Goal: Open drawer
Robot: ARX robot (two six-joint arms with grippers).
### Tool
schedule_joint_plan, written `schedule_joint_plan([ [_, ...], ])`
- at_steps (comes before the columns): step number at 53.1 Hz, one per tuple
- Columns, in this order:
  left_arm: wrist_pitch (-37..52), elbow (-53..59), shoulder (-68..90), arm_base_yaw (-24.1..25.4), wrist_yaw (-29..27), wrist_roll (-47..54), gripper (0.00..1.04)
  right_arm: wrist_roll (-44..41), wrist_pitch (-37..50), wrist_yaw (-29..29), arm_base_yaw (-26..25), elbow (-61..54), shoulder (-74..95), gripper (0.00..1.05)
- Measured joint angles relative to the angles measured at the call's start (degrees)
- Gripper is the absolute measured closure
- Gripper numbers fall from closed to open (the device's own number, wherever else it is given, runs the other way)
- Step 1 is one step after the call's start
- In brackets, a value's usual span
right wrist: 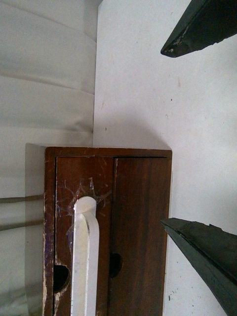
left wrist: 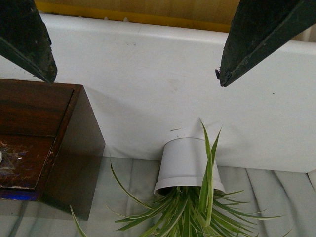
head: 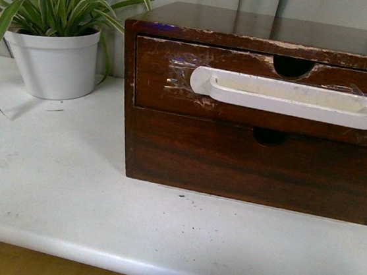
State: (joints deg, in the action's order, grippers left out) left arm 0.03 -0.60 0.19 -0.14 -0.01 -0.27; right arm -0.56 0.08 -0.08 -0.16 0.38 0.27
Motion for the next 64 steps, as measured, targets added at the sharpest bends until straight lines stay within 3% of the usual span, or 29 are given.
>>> schedule_joint_plan([
  [64,0.00,0.00,0.00,0.00,0.00,0.00,0.06,0.00,0.00,-0.02,0.00,0.00,0.00,0.09],
])
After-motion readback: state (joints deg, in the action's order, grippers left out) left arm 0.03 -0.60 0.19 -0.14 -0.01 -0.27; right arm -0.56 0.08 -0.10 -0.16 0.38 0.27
